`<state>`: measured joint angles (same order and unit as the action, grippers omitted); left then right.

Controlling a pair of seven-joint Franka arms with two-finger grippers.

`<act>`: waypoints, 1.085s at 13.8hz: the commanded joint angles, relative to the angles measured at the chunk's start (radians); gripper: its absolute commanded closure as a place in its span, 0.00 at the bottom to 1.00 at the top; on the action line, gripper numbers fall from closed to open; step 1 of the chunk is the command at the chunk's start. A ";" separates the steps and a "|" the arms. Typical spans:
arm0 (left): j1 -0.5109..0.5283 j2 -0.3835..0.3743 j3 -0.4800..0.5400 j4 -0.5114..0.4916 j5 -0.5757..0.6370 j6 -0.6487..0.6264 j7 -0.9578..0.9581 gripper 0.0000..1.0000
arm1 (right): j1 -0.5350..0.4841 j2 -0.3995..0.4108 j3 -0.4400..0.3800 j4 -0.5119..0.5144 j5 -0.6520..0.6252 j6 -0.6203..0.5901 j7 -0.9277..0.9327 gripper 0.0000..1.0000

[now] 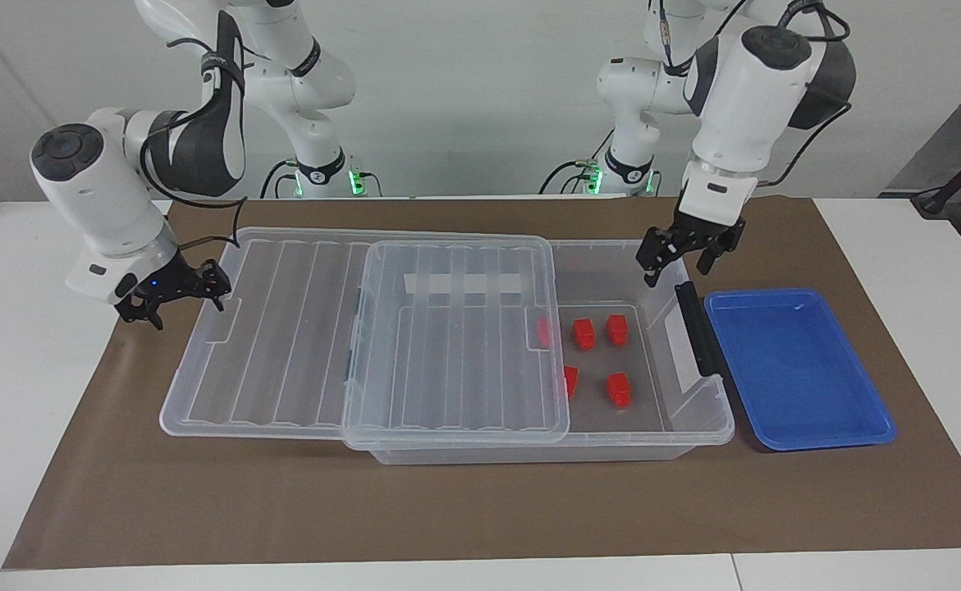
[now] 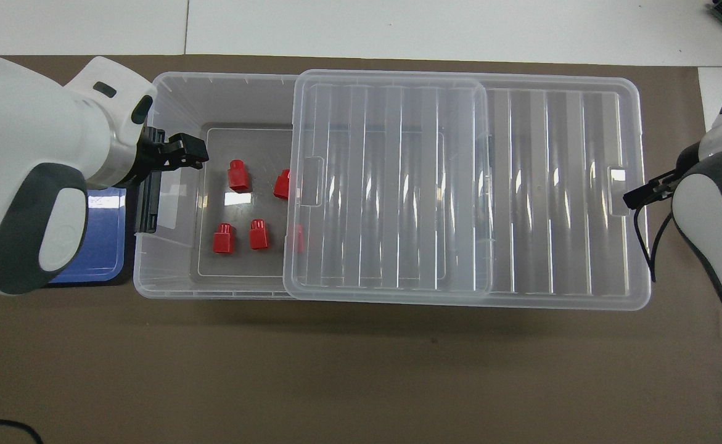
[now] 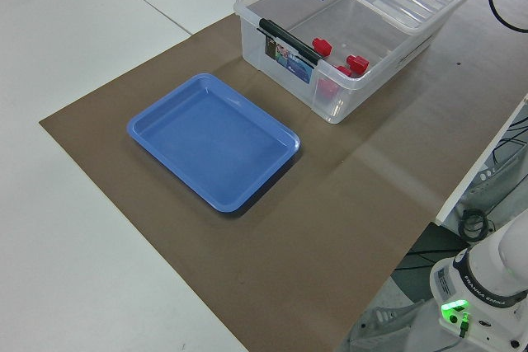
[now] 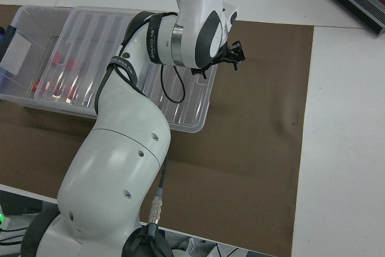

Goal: Place red block in blue tray from box
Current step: 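Reach the left gripper into the opened box toward a red block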

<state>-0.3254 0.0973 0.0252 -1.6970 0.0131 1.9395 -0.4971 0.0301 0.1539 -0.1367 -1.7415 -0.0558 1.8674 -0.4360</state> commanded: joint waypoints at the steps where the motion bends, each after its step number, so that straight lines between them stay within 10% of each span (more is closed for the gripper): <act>1: -0.040 0.063 0.016 -0.010 0.033 0.094 -0.006 0.00 | -0.028 -0.063 0.052 -0.001 0.005 -0.065 0.126 0.02; 15: -0.055 0.271 0.016 -0.143 0.100 0.455 0.091 0.00 | -0.111 -0.163 0.258 0.123 0.013 -0.224 0.615 0.01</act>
<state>-0.3756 0.3802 0.0272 -1.7587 0.0981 2.3001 -0.4167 -0.0482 -0.0119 0.0914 -1.6713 -0.0558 1.6943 0.1447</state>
